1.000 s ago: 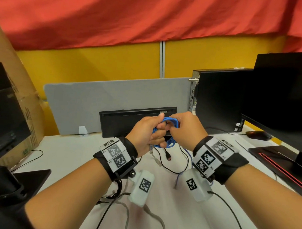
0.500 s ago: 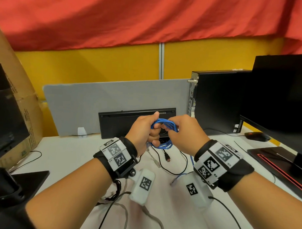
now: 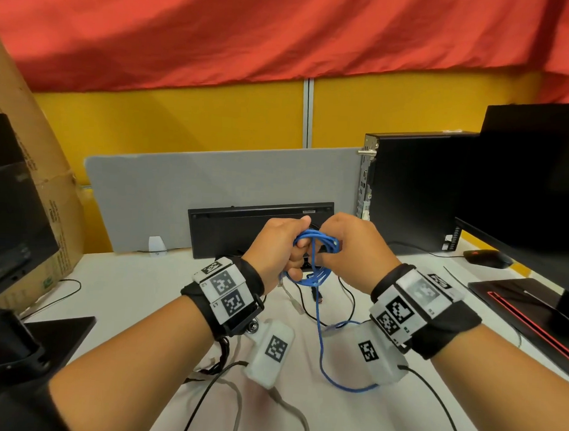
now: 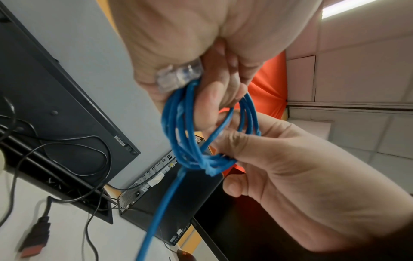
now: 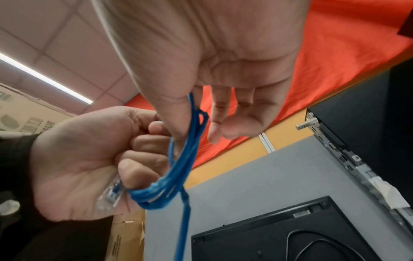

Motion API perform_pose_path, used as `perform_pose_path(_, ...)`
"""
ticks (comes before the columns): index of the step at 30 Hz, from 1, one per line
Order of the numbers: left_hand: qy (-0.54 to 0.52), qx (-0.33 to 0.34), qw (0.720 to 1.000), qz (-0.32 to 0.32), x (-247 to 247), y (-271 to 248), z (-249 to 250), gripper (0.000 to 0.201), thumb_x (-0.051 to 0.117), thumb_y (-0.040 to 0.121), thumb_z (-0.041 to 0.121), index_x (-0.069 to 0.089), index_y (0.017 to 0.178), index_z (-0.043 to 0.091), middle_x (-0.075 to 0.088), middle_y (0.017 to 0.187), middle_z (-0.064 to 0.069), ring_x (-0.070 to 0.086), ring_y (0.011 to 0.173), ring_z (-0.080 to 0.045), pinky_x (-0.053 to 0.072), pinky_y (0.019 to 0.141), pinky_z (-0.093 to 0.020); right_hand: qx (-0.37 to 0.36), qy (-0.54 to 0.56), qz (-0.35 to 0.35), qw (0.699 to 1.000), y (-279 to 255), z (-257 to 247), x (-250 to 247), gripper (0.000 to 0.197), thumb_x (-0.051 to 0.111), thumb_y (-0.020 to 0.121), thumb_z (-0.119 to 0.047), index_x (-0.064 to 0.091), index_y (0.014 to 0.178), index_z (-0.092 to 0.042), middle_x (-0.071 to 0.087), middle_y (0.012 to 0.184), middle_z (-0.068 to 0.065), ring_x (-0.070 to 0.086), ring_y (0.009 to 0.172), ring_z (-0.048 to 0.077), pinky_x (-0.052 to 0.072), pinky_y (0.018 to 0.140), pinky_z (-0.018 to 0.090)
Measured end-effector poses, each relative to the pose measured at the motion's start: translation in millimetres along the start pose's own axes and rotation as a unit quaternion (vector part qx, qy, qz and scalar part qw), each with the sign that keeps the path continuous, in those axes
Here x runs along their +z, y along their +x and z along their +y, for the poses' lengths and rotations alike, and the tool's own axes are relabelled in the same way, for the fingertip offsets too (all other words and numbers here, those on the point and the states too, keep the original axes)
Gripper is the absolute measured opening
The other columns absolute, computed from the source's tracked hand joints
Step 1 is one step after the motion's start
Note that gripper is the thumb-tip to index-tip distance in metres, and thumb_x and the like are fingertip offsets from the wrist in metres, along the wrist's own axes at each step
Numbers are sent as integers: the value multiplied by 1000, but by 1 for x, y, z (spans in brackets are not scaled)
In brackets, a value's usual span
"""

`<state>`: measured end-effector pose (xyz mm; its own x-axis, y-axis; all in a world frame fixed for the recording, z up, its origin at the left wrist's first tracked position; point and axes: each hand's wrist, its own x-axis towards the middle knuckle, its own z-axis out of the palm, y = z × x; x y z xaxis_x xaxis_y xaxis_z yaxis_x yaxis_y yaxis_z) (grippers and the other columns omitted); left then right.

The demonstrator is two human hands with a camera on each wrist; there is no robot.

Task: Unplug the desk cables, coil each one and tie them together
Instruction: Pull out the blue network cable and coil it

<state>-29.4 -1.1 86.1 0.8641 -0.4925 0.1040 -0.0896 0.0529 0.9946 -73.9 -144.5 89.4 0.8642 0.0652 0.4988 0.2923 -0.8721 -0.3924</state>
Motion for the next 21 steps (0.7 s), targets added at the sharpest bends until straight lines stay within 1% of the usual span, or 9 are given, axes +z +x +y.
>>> perform_pose_path(3,29,7,1000,10,-1,0,-3,43,39,102,30,41,62,13,30,51,-2,27,40,-14,28,41,-21,37,71,14,997,-2,-1,-4,31,87,59,-38,65,72,-22,61,72,-5,55,65,9,46,57,21)
perform_pose_path(5,52,22,998,26,-3,1,-5,41,39,103,29,41,65,13,29,53,-3,25,43,-14,27,42,-22,87,140,29,986,-3,-1,-7,44,90,52,-41,58,68,-16,58,62,-3,52,54,9,49,50,24)
perform_pose_path(7,71,41,996,44,-5,2,-6,38,38,103,29,42,69,13,28,53,-1,24,44,-13,28,42,-23,133,215,25,967,-5,-1,-7,45,89,56,-40,58,61,-8,55,50,-1,47,40,7,42,40,19)
perform_pose_path(9,91,63,992,59,-5,4,-7,36,38,102,28,43,69,13,30,50,2,25,41,-12,30,41,-22,193,289,-3,938,-9,-3,-5,46,84,66,-38,64,65,3,62,50,6,52,37,10,45,40,21)
perform_pose_path(11,113,87,987,70,-6,5,-7,39,40,101,25,43,64,14,31,48,4,27,39,-10,30,39,-20,257,374,-24,891,-13,-7,-5,45,79,73,-35,68,77,8,71,62,13,63,46,15,54,46,24)
perform_pose_path(13,146,113,980,71,-5,5,-10,40,41,100,23,45,62,15,34,46,8,30,39,-7,31,39,-20,289,452,-38,843,-15,-9,-6,40,75,79,-33,71,85,7,74,74,16,70,59,19,58,56,26)
perform_pose_path(17,235,158,957,67,-2,5,-14,37,40,102,26,49,68,16,42,52,12,40,47,-2,40,45,-21,303,530,-32,792,-15,-14,1,26,65,90,-29,75,97,-6,73,78,3,59,68,11,47,69,24)
perform_pose_path(19,263,164,948,78,-3,7,-15,36,39,103,28,51,72,15,47,61,7,46,56,-7,46,53,-28,311,561,-24,767,-14,-15,0,21,59,92,-20,74,92,-6,73,81,4,62,79,14,47,77,26)
perform_pose_path(21,277,158,943,92,-7,9,-16,35,39,103,28,51,74,14,48,66,0,47,61,-15,46,59,-37,316,617,-34,720,-15,-15,-8,26,48,93,-15,67,80,-4,72,83,13,69,87,24,50,85,33)
